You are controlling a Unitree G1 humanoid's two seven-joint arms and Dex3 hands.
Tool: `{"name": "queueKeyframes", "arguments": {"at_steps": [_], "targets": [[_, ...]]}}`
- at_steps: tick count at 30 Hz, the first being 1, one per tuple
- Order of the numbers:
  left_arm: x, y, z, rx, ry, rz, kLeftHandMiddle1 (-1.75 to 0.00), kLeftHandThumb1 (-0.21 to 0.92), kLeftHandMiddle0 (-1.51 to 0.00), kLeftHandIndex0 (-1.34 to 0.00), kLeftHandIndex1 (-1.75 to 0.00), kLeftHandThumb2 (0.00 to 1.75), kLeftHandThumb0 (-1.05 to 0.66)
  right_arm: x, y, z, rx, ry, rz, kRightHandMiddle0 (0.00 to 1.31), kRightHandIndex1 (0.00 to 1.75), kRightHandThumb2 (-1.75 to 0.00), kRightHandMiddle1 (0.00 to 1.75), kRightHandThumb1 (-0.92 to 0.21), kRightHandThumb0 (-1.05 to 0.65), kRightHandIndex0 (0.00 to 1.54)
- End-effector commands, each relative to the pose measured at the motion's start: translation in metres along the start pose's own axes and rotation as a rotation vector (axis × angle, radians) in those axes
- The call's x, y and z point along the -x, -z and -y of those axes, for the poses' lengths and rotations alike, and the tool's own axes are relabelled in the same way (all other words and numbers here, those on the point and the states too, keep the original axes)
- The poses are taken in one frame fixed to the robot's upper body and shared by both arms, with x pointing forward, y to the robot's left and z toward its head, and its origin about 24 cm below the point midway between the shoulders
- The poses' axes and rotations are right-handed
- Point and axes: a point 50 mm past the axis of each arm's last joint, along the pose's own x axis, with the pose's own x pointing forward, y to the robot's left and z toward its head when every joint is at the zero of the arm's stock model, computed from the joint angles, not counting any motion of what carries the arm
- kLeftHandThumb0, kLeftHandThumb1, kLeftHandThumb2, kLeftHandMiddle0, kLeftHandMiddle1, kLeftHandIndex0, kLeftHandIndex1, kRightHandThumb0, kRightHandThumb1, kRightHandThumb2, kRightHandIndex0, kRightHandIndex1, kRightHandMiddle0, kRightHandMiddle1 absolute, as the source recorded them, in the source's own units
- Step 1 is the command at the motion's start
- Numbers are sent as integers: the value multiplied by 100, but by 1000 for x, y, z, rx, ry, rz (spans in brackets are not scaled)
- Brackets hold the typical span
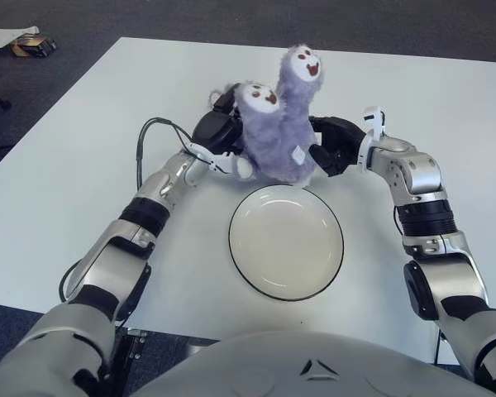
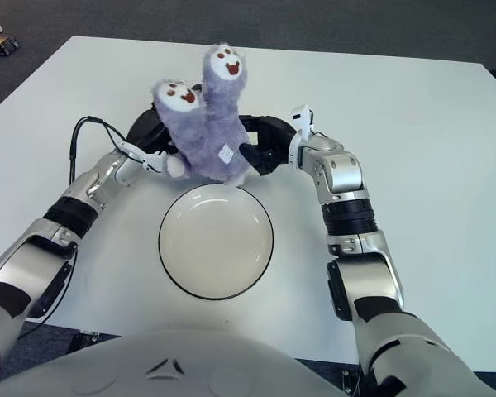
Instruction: Put the doll into the plate.
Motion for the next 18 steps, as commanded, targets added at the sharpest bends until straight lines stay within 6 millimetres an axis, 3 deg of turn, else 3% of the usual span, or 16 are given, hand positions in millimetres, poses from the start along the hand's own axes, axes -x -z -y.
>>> {"name": "queueKeyframes", "arguments": {"at_steps": [1, 5, 12, 18], "targets": [[-5, -3, -2, -8, 76, 57, -2, 73, -3, 0, 0, 41, -102, -1, -7, -5, 20, -65, 18, 70, 127, -156, 175, 3, 0, 103], [-6, -1, -5, 0, 156, 78, -3, 74, -5, 0, 0, 43, -104, 0, -8, -5, 41, -78, 2, 69, 128, -157, 175, 4, 0, 104], [-7, 0, -9, 43, 270, 88, -3, 74, -5, 0, 0, 43, -105, 0, -9, -6, 51, -125, 3, 66, 153, -166, 175, 5, 0, 96], [-8, 1, -10, 88, 323, 89, -1, 71, -1, 0, 0, 41, -103, 1, -9, -6, 70, -142, 11, 64, 164, -168, 175, 3, 0, 91]]}}
